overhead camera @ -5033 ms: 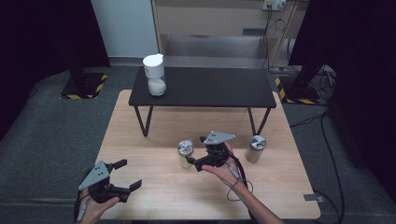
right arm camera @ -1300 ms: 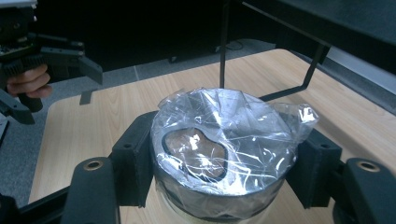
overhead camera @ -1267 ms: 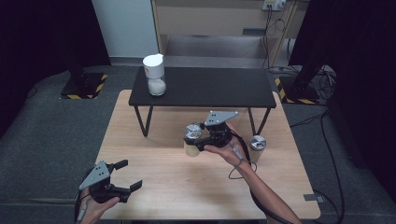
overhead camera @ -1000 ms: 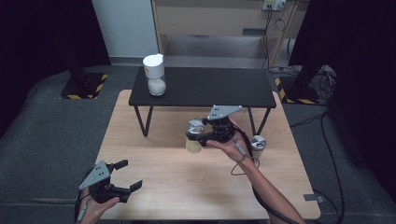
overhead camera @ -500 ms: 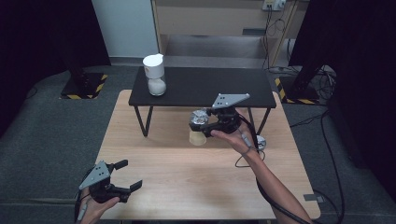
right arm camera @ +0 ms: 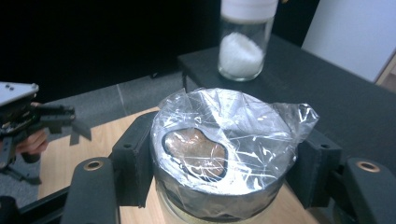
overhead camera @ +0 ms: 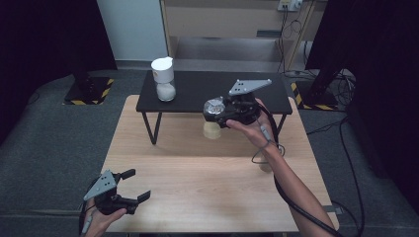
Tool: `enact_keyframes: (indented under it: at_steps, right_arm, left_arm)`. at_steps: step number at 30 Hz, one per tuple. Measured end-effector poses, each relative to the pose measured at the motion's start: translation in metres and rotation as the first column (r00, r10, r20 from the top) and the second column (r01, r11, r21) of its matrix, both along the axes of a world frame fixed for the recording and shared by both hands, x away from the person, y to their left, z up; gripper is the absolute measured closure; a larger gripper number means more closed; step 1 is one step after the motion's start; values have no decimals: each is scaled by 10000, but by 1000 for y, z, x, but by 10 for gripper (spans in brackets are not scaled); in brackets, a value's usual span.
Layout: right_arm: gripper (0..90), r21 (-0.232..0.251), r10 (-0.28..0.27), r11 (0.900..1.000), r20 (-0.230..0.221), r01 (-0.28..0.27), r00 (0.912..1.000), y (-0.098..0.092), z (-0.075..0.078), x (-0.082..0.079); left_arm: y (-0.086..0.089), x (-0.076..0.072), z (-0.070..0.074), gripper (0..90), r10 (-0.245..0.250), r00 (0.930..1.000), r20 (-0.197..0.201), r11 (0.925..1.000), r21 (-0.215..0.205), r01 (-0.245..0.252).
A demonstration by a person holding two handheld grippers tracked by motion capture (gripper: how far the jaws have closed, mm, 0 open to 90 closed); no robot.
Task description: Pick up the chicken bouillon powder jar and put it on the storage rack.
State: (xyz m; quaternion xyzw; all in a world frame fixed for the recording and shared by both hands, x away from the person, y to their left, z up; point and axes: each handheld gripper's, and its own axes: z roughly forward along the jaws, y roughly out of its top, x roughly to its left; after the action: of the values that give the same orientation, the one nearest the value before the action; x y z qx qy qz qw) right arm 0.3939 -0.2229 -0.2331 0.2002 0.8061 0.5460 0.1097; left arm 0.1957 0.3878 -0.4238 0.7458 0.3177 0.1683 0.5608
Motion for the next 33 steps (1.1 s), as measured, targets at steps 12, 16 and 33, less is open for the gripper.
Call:
enact_keyframes:
  at_steps: [12, 16, 33]
  right_arm:
    - [350, -38, -609, 9981, 154, 610, 9980, 6, 20, 14]
    - [350, -90, -796, 9968, 169, 798, 9967, 9, 25, 19]
    - [350, -205, -1904, 9813, 411, 1913, 9809, 29, 35, 31]
  left_arm:
    - [1, 0, -1, 23, -2, 10000, -9, 10000, -53, 2]
    - [1, 0, -1, 23, 6, 10000, -24, 10000, -90, -6]
    - [2, 0, -1, 23, -27, 10000, -8, 9999, -102, 26]
